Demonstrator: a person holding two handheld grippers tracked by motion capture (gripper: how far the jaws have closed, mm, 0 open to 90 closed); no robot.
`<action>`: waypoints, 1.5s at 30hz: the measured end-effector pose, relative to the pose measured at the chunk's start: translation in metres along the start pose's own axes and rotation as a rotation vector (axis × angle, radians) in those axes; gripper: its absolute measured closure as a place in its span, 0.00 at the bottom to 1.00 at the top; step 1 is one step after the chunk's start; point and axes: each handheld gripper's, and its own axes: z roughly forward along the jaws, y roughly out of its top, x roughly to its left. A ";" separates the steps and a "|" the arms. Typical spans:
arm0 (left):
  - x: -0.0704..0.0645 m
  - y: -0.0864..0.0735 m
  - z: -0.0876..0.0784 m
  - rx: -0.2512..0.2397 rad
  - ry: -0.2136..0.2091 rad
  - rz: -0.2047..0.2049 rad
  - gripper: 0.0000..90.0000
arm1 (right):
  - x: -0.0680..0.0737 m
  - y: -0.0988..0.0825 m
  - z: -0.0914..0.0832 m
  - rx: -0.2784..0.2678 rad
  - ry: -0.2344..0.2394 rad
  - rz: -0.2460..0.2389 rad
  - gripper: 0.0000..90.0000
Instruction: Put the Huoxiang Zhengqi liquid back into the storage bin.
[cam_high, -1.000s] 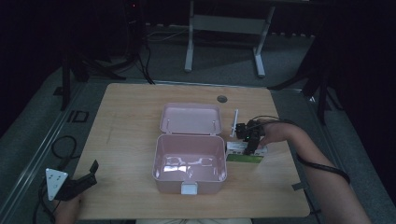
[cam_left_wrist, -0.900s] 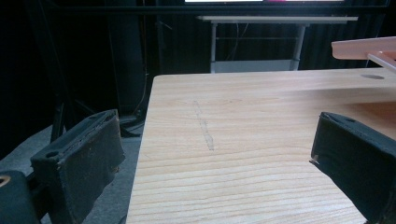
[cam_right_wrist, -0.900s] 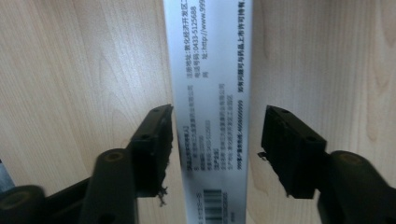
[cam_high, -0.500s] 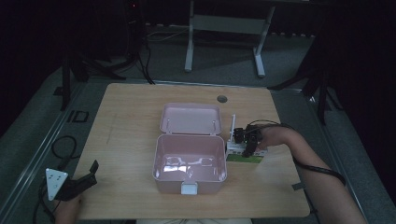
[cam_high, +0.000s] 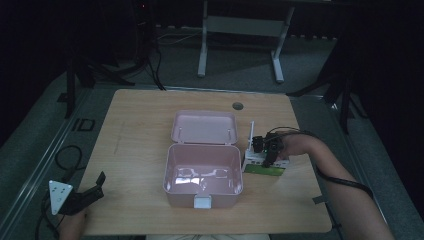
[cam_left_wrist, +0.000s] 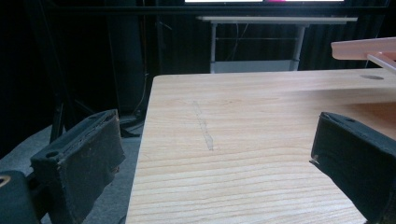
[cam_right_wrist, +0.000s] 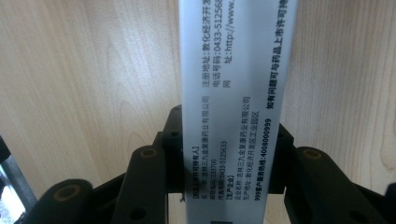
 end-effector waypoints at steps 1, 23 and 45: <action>0.000 0.000 0.000 0.000 0.000 0.000 0.03 | 0.001 -0.001 -0.001 -0.004 0.002 0.001 0.69; 0.000 0.000 0.000 0.000 -0.002 -0.002 0.03 | 0.032 -0.017 -0.035 0.014 0.028 -0.002 0.69; 0.001 0.000 0.000 -0.009 0.003 -0.010 0.03 | 0.060 -0.024 -0.103 0.024 0.001 0.026 0.69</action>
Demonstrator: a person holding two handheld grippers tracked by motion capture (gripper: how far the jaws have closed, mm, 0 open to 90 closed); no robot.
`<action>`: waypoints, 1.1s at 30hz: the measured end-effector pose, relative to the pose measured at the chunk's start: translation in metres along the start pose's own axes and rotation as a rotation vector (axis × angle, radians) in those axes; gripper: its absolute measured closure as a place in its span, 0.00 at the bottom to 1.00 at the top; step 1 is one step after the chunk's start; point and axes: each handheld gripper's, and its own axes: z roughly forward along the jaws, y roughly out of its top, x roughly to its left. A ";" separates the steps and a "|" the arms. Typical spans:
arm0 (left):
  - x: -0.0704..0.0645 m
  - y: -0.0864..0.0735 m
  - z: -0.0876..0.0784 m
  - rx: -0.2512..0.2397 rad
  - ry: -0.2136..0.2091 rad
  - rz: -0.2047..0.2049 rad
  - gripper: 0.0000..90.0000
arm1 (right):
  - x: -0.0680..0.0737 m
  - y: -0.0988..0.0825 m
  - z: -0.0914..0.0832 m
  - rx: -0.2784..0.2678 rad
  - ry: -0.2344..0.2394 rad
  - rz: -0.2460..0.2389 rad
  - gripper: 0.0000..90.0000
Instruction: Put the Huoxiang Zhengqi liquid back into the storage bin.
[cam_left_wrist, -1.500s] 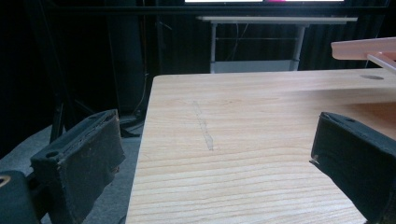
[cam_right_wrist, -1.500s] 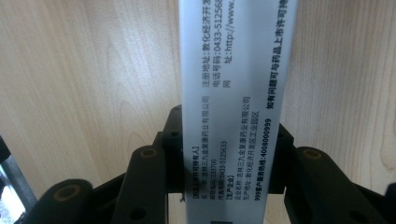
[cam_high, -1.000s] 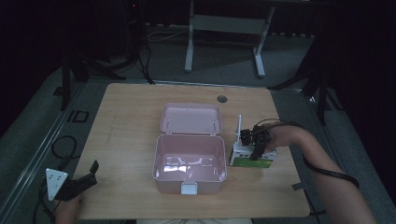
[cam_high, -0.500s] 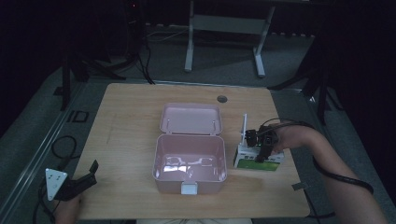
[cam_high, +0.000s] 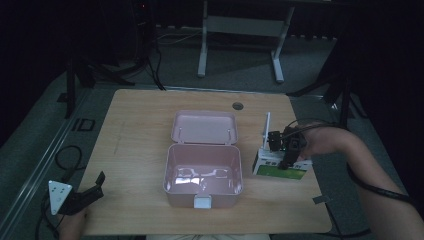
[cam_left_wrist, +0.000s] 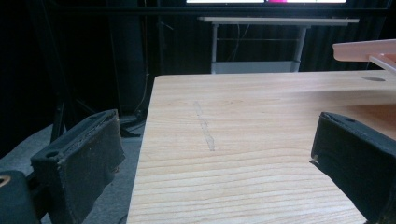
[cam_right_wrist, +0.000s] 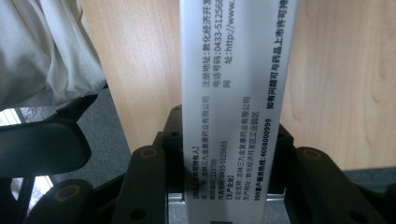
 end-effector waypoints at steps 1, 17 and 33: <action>0.000 0.000 0.000 -0.001 0.000 -0.004 0.03 | 0.001 -0.001 -0.003 -0.003 -0.001 0.004 0.69; 0.000 0.000 0.000 0.005 -0.008 -0.005 0.03 | 0.012 0.021 -0.045 -0.008 -0.030 -0.008 0.69; 0.000 0.000 0.001 0.011 -0.014 -0.005 0.03 | 0.013 0.062 -0.057 -0.010 -0.026 -0.027 0.69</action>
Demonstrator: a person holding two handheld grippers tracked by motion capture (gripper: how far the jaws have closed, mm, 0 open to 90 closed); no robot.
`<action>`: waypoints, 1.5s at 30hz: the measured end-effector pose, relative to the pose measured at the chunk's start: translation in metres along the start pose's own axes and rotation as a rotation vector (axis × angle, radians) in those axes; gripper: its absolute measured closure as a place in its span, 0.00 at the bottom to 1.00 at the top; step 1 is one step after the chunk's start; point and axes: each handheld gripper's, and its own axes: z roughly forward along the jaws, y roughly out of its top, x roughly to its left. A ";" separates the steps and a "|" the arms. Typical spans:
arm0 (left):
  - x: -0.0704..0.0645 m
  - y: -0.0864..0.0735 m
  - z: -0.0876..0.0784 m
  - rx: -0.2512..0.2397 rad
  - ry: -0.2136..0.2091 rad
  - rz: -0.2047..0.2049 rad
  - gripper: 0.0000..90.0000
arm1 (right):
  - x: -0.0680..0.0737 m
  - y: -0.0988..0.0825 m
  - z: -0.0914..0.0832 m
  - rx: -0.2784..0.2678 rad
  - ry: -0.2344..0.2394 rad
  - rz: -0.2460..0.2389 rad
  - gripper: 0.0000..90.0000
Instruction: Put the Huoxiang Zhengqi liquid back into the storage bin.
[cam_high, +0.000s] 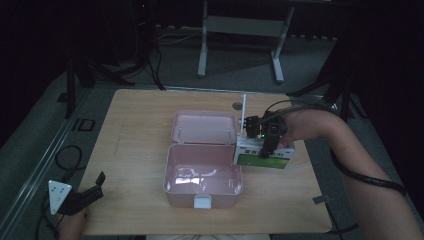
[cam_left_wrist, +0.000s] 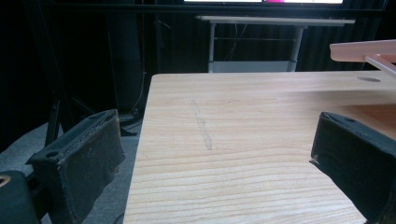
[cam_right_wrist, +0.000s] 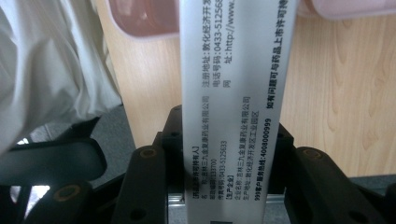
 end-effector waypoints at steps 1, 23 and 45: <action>0.000 0.000 0.000 0.001 -0.002 0.001 0.03 | 0.000 0.004 0.000 -0.001 -0.002 -0.007 0.69; 0.001 0.000 0.000 0.001 -0.011 -0.006 0.03 | 0.016 0.090 0.002 -0.005 0.024 -0.108 0.69; 0.002 0.000 0.000 0.006 -0.017 -0.005 0.03 | 0.029 0.133 0.049 -0.011 0.057 -0.169 0.69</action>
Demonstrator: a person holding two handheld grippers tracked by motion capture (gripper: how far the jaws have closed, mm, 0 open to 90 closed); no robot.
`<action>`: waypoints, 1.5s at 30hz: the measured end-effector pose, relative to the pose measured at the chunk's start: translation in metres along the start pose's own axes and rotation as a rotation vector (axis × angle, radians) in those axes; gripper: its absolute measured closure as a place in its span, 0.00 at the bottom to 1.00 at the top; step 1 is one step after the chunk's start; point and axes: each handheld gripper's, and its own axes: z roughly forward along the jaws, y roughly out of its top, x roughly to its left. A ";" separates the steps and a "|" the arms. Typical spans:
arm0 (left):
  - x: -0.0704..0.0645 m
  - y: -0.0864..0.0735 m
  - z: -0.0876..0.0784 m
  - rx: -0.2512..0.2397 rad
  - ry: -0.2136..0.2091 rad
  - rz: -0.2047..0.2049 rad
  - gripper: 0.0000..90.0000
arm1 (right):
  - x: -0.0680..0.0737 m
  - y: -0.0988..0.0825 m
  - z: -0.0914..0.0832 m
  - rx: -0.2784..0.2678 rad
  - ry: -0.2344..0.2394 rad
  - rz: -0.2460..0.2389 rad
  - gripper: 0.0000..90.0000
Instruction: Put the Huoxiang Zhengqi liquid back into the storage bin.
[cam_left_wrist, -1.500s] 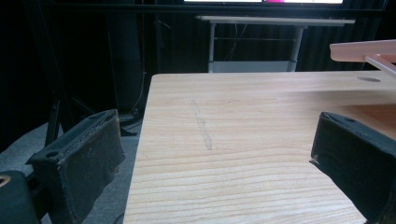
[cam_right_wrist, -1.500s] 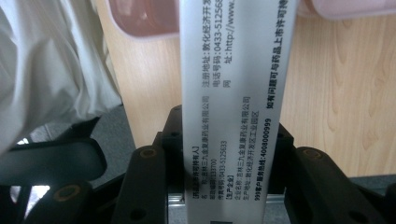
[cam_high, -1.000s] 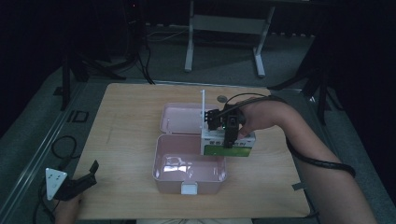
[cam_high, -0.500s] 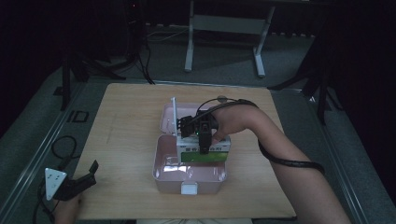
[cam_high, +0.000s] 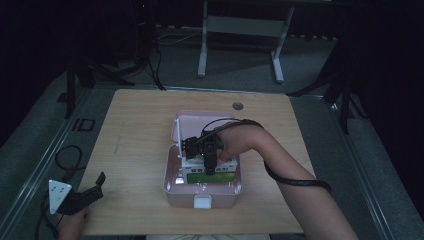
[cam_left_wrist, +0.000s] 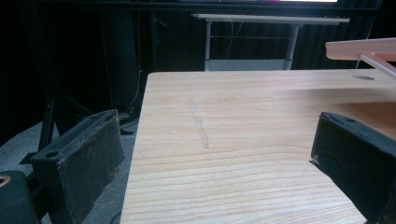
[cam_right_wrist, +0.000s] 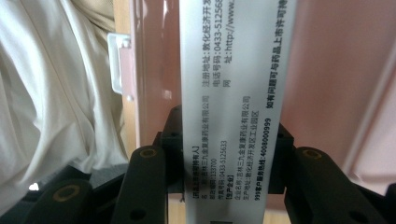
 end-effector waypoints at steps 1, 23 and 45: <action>0.000 0.000 0.000 -0.002 0.000 -0.002 0.03 | -0.001 0.000 0.003 -0.006 0.006 0.000 0.69; 0.001 0.000 0.000 -0.002 -0.004 -0.004 0.03 | -0.013 -0.006 0.081 0.032 0.055 0.034 0.69; 0.000 0.000 0.000 -0.001 -0.003 -0.003 0.03 | -0.012 -0.012 0.104 0.013 0.060 0.042 0.67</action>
